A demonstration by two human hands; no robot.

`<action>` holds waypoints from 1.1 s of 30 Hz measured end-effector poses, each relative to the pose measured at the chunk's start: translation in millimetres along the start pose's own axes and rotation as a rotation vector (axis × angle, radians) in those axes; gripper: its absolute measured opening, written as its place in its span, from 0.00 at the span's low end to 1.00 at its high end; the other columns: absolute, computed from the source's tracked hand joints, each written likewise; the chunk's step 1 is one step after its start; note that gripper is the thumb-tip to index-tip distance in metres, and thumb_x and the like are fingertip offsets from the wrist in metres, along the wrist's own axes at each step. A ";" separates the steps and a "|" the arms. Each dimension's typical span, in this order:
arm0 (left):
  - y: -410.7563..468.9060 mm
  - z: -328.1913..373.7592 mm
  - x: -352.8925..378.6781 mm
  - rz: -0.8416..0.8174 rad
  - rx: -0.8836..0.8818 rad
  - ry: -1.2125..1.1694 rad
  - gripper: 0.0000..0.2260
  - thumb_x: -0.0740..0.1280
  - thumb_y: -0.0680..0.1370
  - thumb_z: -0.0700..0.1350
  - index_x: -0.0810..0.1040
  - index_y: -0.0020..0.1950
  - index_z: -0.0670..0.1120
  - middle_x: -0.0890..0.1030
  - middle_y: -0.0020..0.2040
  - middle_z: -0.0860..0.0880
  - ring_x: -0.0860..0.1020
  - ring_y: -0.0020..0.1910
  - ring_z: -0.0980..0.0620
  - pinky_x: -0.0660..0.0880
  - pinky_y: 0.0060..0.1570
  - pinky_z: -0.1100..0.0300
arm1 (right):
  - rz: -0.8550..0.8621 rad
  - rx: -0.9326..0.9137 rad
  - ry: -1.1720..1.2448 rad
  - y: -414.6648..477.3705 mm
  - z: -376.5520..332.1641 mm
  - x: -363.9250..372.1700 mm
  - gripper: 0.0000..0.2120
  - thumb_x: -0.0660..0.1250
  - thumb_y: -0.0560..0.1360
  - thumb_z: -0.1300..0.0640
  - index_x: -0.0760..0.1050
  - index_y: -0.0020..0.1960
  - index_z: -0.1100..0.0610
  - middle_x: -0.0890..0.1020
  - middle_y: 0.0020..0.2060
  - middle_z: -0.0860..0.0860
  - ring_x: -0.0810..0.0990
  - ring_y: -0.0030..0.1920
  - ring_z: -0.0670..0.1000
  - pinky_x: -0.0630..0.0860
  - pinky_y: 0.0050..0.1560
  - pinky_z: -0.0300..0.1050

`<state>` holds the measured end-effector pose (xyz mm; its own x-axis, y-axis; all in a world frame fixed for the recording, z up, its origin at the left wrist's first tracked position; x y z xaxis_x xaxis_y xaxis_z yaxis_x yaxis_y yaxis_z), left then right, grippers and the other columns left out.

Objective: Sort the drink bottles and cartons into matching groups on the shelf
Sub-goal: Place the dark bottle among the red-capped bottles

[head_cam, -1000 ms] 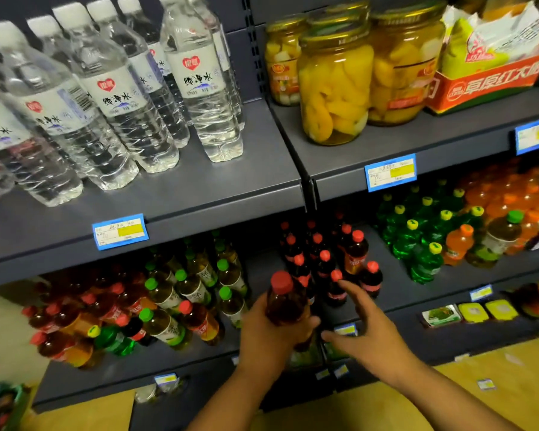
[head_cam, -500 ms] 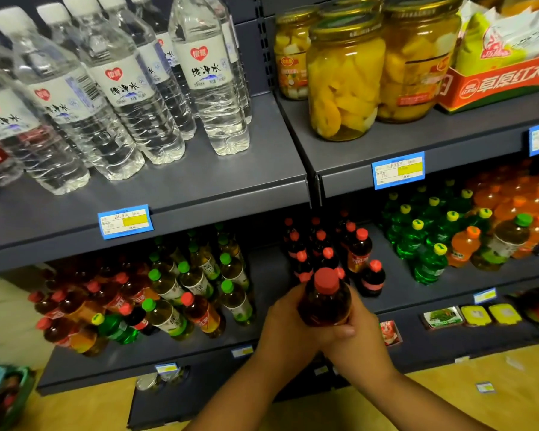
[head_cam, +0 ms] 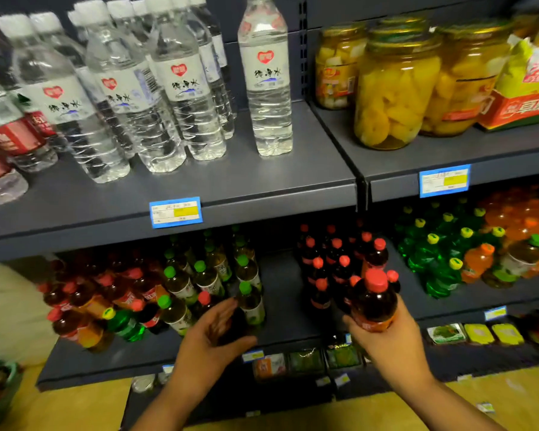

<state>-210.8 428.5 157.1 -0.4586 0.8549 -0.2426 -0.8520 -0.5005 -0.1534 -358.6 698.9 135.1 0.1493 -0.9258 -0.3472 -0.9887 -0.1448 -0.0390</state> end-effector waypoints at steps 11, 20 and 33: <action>-19.3 -36.3 -73.9 -0.006 -0.044 -0.002 0.31 0.79 0.61 0.41 0.78 0.62 0.55 0.83 0.60 0.62 0.79 0.64 0.61 0.73 0.68 0.54 | 0.091 0.040 0.024 -50.9 -15.8 47.8 0.26 0.82 0.64 0.59 0.74 0.55 0.45 0.83 0.44 0.42 0.81 0.48 0.43 0.74 0.48 0.46; -47.8 -36.2 -82.3 0.012 -0.136 -0.014 0.30 0.80 0.66 0.36 0.78 0.65 0.52 0.82 0.63 0.57 0.77 0.65 0.63 0.71 0.72 0.54 | -0.035 0.047 0.051 -57.2 -34.9 71.9 0.25 0.79 0.66 0.64 0.73 0.56 0.48 0.81 0.44 0.42 0.78 0.44 0.45 0.70 0.49 0.46; -73.8 -29.0 -128.1 0.196 -0.173 -0.024 0.30 0.81 0.65 0.36 0.78 0.66 0.49 0.83 0.63 0.54 0.79 0.63 0.62 0.72 0.70 0.56 | -0.142 0.109 0.010 -72.8 -55.6 135.8 0.31 0.82 0.63 0.60 0.73 0.63 0.53 0.80 0.48 0.51 0.78 0.51 0.55 0.72 0.53 0.50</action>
<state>-81.8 351.9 171.6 -0.6184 0.7411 -0.2616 -0.6912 -0.6713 -0.2678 -265.5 564.4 142.8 0.2874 -0.9023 -0.3214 -0.9532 -0.2365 -0.1882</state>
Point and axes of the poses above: each hand's wrist, its own y-axis towards the middle knuckle, its own x-axis out of the palm, z = x × y, the point moved 1 cm from there along y, towards the middle knuckle
